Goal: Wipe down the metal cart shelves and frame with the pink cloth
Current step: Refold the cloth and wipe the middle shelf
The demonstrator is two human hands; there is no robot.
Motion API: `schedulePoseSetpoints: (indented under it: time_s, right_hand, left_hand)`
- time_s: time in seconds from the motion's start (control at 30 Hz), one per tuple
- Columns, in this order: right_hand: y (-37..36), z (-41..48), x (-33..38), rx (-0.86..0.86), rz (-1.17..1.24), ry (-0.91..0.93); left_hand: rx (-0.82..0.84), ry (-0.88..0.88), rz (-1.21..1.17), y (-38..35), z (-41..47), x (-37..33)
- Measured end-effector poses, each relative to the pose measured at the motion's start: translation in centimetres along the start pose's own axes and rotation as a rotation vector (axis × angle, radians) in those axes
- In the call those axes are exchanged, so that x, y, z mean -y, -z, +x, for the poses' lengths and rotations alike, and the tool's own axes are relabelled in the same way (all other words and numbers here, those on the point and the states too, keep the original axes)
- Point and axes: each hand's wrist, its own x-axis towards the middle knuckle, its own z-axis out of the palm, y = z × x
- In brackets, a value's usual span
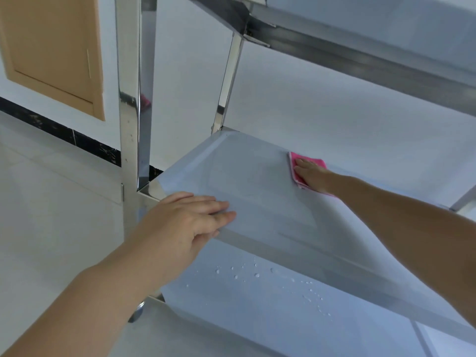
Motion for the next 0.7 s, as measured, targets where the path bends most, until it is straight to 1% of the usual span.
schedulePoseSetpoints:
  time_s: [0.07,0.13,0.27,0.33,0.47,0.5,0.57,0.63,0.67,0.7]
  right_hand:
    - [0.6,-0.8,1.4,-0.03,0.058,-0.044]
    - [0.9,-1.8,2.6,-0.015,0.12,-0.032]
    - [1.4,-5.2,5.7,-0.086,0.107,0.124]
    - [2.0,-7.0,7.1,-0.119,0.032,0.2]
    - [1.9,-9.5,9.5,-0.351,-0.018,0.303]
    - [1.9,-10.0,10.0,-0.377,-0.023,0.314]
    - [2.3,-10.6,10.5,-0.365,0.025,0.347]
    - [3.3,-11.3,11.7,-0.224,0.109,0.354]
    - [4.0,-11.7,12.2,-0.173,0.188,0.332]
    - [4.3,-11.8,12.6,-0.198,0.302,0.293]
  left_hand:
    - [0.017,0.006,0.015,0.1,0.1,-0.1]
    - [0.032,0.017,0.029,0.2,0.1,-0.2]
    - [0.043,0.05,0.004,0.2,0.0,-0.3]
    - [0.059,0.059,0.015,0.3,0.0,-0.4]
    - [0.109,0.08,0.024,0.6,0.1,-0.4]
    - [0.111,0.079,0.028,0.6,0.1,-0.5]
    - [0.115,0.077,0.033,0.7,0.1,-0.6]
    - [0.123,0.083,0.024,0.8,0.2,-0.7]
    - [0.124,0.084,0.022,0.8,0.2,-0.7]
    - [0.119,0.083,0.021,0.8,0.2,-0.7]
